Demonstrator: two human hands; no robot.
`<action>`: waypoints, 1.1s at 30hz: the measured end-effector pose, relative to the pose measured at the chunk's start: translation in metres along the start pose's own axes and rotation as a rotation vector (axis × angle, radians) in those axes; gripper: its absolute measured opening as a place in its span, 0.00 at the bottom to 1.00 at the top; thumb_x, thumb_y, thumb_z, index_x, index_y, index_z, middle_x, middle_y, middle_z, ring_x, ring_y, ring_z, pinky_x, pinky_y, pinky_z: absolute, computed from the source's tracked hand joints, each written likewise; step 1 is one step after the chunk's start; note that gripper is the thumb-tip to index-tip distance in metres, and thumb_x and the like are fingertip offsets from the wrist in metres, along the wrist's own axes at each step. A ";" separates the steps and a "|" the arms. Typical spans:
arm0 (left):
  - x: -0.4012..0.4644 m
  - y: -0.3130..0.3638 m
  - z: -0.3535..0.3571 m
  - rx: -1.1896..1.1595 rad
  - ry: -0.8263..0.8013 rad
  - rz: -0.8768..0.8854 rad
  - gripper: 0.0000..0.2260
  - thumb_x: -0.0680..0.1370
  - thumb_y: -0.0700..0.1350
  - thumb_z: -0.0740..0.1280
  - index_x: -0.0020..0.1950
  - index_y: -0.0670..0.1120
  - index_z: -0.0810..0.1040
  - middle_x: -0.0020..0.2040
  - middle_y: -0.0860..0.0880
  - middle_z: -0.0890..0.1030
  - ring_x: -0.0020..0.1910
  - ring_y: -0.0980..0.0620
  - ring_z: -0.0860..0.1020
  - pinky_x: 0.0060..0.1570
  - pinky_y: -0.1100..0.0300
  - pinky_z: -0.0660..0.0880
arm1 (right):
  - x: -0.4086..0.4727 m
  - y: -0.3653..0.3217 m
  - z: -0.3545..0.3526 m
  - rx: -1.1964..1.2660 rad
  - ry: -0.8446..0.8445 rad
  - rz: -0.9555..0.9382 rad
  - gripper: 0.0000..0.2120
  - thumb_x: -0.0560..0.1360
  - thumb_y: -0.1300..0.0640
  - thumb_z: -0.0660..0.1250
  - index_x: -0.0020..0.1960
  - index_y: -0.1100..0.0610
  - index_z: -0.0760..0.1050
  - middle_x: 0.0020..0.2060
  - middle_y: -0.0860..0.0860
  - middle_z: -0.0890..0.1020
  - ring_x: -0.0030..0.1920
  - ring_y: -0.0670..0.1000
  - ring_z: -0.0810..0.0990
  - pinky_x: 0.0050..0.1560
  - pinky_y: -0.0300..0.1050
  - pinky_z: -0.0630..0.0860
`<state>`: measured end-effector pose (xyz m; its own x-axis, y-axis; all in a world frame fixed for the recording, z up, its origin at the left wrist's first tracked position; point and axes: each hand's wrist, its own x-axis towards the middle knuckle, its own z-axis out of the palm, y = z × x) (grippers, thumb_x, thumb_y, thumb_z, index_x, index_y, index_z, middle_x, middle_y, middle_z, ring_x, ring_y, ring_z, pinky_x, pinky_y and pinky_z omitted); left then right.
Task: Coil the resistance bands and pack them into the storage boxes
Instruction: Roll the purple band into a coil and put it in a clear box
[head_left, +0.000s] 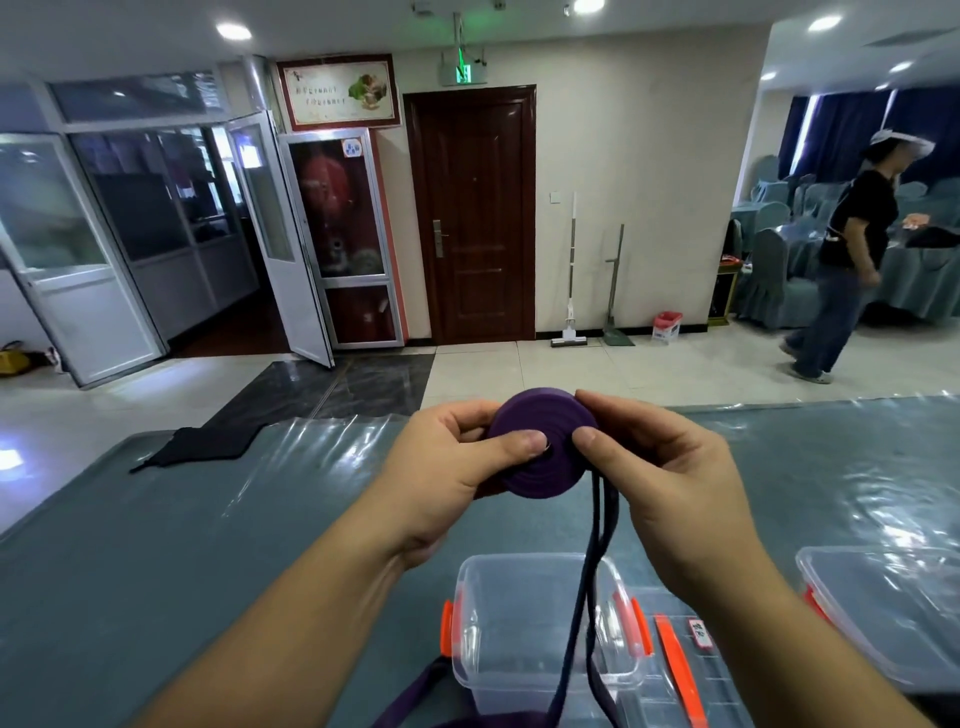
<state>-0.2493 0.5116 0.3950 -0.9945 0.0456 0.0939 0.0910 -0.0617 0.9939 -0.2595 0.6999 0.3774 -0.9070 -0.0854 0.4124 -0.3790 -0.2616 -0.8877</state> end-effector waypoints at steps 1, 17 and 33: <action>0.000 -0.001 0.000 0.013 -0.008 -0.009 0.16 0.70 0.42 0.77 0.57 0.42 0.85 0.51 0.41 0.88 0.50 0.45 0.86 0.51 0.54 0.83 | 0.000 0.002 -0.001 -0.039 -0.006 0.003 0.15 0.72 0.67 0.73 0.56 0.54 0.84 0.49 0.50 0.89 0.53 0.50 0.88 0.55 0.40 0.82; 0.003 -0.002 -0.004 0.152 -0.095 0.000 0.16 0.73 0.35 0.77 0.59 0.43 0.82 0.51 0.43 0.88 0.50 0.45 0.86 0.50 0.56 0.83 | 0.007 0.001 -0.020 -0.087 -0.157 0.110 0.19 0.67 0.63 0.74 0.58 0.59 0.84 0.50 0.55 0.89 0.54 0.54 0.88 0.54 0.41 0.83; 0.006 0.003 -0.006 0.162 -0.076 -0.035 0.12 0.74 0.35 0.75 0.57 0.41 0.84 0.48 0.42 0.88 0.46 0.48 0.87 0.46 0.60 0.83 | 0.004 0.005 -0.014 -0.004 -0.050 0.089 0.15 0.69 0.64 0.74 0.55 0.57 0.85 0.49 0.55 0.89 0.53 0.54 0.88 0.57 0.45 0.83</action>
<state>-0.2555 0.5060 0.3978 -0.9911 0.1205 0.0570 0.0695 0.1025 0.9923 -0.2677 0.7121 0.3714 -0.9267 -0.1558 0.3419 -0.2986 -0.2469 -0.9219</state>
